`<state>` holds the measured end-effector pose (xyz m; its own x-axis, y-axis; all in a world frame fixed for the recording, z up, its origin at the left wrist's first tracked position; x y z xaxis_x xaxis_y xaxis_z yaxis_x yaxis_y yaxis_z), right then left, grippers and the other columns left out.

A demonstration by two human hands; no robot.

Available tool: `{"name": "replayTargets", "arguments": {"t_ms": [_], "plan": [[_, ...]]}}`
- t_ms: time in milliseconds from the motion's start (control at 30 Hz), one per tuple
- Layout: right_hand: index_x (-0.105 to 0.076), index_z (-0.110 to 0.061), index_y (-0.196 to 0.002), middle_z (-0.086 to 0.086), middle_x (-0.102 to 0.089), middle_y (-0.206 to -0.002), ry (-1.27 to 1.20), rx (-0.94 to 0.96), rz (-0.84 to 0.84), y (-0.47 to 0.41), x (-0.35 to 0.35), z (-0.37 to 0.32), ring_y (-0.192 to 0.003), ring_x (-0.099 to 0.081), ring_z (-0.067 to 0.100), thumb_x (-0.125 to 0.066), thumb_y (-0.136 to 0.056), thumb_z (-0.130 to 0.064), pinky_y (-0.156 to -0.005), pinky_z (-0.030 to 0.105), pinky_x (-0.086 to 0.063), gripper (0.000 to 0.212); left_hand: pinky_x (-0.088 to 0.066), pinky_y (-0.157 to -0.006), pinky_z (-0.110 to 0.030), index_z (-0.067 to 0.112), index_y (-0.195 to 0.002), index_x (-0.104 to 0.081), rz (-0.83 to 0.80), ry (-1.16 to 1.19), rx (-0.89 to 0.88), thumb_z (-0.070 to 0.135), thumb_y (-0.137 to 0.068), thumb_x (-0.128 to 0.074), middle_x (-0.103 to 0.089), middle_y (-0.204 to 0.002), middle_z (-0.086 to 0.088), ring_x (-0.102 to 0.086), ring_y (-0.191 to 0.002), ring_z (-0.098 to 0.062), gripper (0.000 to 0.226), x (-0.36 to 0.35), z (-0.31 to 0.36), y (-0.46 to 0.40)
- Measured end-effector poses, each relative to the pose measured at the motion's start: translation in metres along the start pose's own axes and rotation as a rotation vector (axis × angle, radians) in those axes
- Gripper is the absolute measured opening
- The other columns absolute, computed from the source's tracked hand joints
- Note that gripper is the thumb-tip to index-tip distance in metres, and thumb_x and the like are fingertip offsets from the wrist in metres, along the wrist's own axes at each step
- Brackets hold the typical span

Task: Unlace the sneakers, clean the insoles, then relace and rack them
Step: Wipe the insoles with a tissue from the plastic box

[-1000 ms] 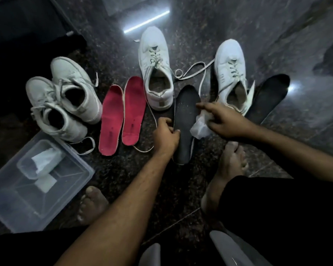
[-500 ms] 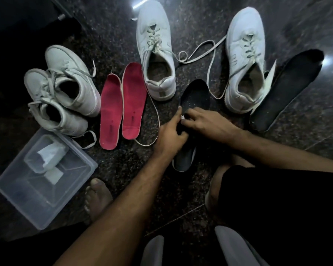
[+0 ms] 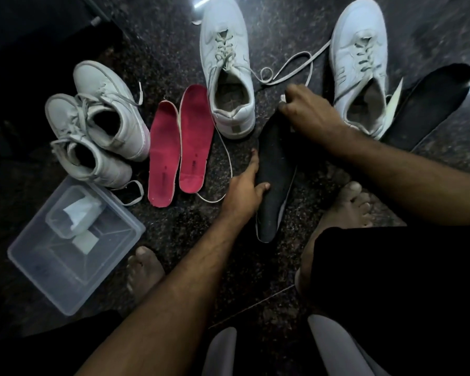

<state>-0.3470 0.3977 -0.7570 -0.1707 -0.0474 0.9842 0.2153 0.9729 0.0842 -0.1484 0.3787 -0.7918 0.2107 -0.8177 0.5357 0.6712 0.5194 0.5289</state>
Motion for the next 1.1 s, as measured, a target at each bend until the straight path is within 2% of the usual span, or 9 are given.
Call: {"name": "replayTargets", "arguments": {"t_ms": [100,200,433,600,700,767,933,1033,1100], "plan": [[-0.059,0.004,-0.115,0.024,-0.051,-0.108,-0.061,0.181,0.070,0.028,0.006,-0.031,-0.098,-0.051,0.037,-0.034,-0.100,-0.027,-0.079,0.046,-0.048,0.042,-0.043,-0.099,-0.027,0.027,-0.158,-0.029,0.006,0.005,0.000,0.011,-0.090,-0.068,-0.066,-0.131,-0.014,-0.061,-0.120,-0.029,0.080,-0.002,-0.001,-0.001],[-0.054,0.006,-0.130,0.018,-0.052,-0.113,0.064,0.534,-0.094,0.064,-0.019,-0.059,-0.093,-0.053,0.032,-0.035,-0.096,-0.022,-0.079,0.038,-0.043,0.048,-0.043,-0.097,-0.028,0.021,-0.154,-0.038,0.015,0.033,-0.029,0.006,-0.089,-0.066,-0.067,-0.127,-0.016,-0.061,-0.118,-0.032,0.073,-0.001,0.000,-0.003],[-0.053,0.015,-0.112,0.028,-0.052,-0.101,0.137,-0.058,0.083,0.021,-0.001,-0.009,-0.087,-0.055,0.043,-0.044,-0.094,-0.005,-0.069,0.047,-0.049,0.028,-0.045,-0.089,-0.030,0.026,-0.158,-0.028,0.006,0.046,-0.001,0.012,-0.092,-0.067,-0.066,-0.123,-0.022,-0.063,-0.111,-0.035,0.078,0.001,0.003,0.000],[-0.062,-0.001,-0.115,0.012,-0.052,-0.098,0.117,0.597,-0.069,0.062,-0.018,-0.053,-0.082,-0.049,0.028,-0.043,-0.096,-0.021,-0.067,0.041,-0.044,0.033,-0.048,-0.096,-0.030,0.028,-0.157,-0.031,0.023,0.059,0.022,0.013,-0.092,-0.066,-0.068,-0.127,-0.012,-0.064,-0.116,-0.028,0.076,-0.003,-0.003,-0.005],[-0.058,0.002,-0.113,0.016,-0.050,-0.094,0.003,0.149,0.001,0.049,-0.020,-0.016,-0.087,-0.051,0.033,-0.041,-0.101,-0.019,-0.071,0.047,-0.047,0.030,-0.042,-0.073,-0.023,0.027,-0.157,-0.030,0.052,0.048,0.007,0.015,-0.093,-0.067,-0.071,-0.104,-0.018,-0.066,-0.099,-0.032,0.075,-0.003,0.002,-0.004],[-0.055,0.005,-0.118,0.021,-0.051,-0.097,-0.013,-0.102,0.095,0.042,-0.017,0.002,-0.089,-0.052,0.037,-0.047,-0.099,-0.014,-0.071,0.049,-0.049,0.029,-0.040,-0.073,-0.021,0.026,-0.156,-0.032,0.068,0.049,0.006,0.016,-0.093,-0.067,-0.071,-0.106,-0.017,-0.066,-0.100,-0.032,0.073,0.000,0.004,-0.005],[-0.062,-0.002,-0.113,0.013,-0.045,-0.103,0.102,0.477,0.007,0.067,-0.025,-0.046,-0.087,-0.044,0.030,-0.040,-0.092,-0.021,-0.066,0.042,-0.047,0.035,-0.041,-0.081,-0.020,0.025,-0.154,-0.038,0.084,0.066,0.012,0.014,-0.093,-0.065,-0.073,-0.107,-0.010,-0.066,-0.101,-0.024,0.067,0.005,0.002,-0.010],[-0.057,0.005,-0.122,0.021,-0.052,-0.102,0.195,0.072,0.045,0.053,-0.026,-0.008,-0.084,-0.054,0.038,-0.045,-0.091,-0.010,-0.061,0.041,-0.049,0.037,-0.034,-0.063,-0.017,0.026,-0.154,-0.039,0.099,0.078,0.021,0.015,-0.093,-0.066,-0.054,-0.066,0.009,-0.051,-0.061,-0.009,0.068,0.005,-0.001,-0.014],[-0.054,0.009,-0.125,0.023,-0.054,-0.099,0.266,-0.132,0.111,0.045,-0.015,0.004,-0.083,-0.056,0.038,-0.047,-0.092,-0.006,-0.060,0.041,-0.046,0.036,-0.035,-0.062,-0.022,0.029,-0.153,-0.039,0.098,0.078,0.025,0.017,-0.092,-0.066,-0.050,-0.063,0.006,-0.048,-0.059,-0.010,0.067,0.004,-0.002,-0.016]]}}
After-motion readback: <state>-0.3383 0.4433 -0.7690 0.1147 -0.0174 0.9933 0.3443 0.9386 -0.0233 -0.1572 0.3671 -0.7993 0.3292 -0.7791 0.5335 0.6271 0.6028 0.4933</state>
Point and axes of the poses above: each hand's wrist, its own y-axis away from the middle knuckle, its own x-axis out of the back of the hand, z = x × y, the point moved 4 cm from there along -y, towards the middle knuckle
